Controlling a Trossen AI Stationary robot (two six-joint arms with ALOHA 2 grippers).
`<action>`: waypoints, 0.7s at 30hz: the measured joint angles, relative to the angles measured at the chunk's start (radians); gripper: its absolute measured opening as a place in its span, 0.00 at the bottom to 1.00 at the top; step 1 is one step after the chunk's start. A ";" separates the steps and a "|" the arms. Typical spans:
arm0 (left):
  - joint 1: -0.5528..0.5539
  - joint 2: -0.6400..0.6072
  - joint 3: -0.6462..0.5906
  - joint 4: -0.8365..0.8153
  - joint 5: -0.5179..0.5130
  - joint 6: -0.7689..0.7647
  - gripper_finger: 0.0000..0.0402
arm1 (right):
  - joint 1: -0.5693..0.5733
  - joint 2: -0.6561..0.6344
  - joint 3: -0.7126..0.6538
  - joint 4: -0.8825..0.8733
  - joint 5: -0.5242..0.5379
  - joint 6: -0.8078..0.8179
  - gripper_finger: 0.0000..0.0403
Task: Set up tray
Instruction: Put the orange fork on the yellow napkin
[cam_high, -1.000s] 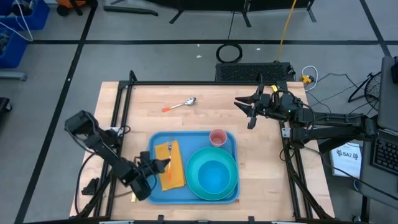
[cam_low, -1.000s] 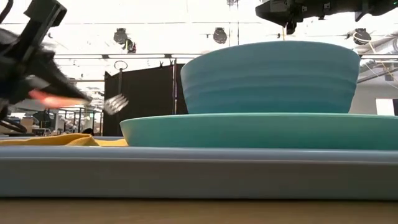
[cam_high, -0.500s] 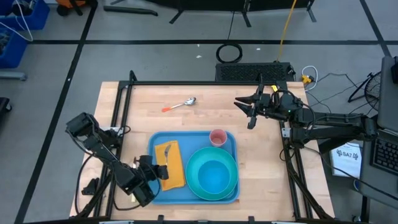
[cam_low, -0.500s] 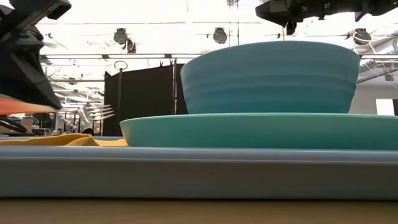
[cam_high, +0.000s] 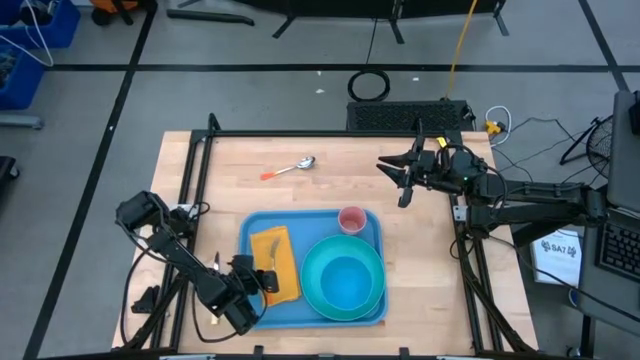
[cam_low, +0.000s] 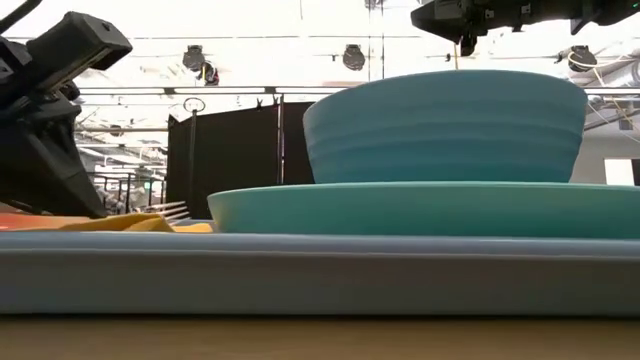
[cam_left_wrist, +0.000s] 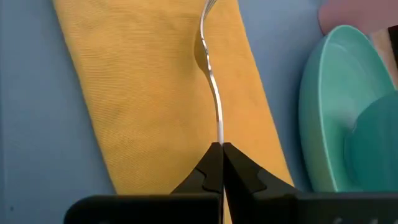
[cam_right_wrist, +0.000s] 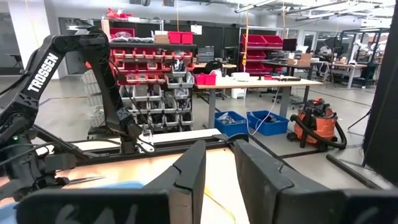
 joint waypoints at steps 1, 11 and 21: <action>0.000 0.000 0.000 -0.002 -0.003 -0.003 0.00 | 0.000 0.000 0.000 0.000 0.000 0.000 0.19; -0.013 0.001 -0.007 -0.010 0.035 0.082 0.09 | 0.000 0.000 0.000 0.000 0.000 0.000 0.19; -0.047 -0.067 -0.007 -0.082 -0.056 0.113 0.16 | 0.000 0.002 0.000 -0.006 0.000 0.001 0.19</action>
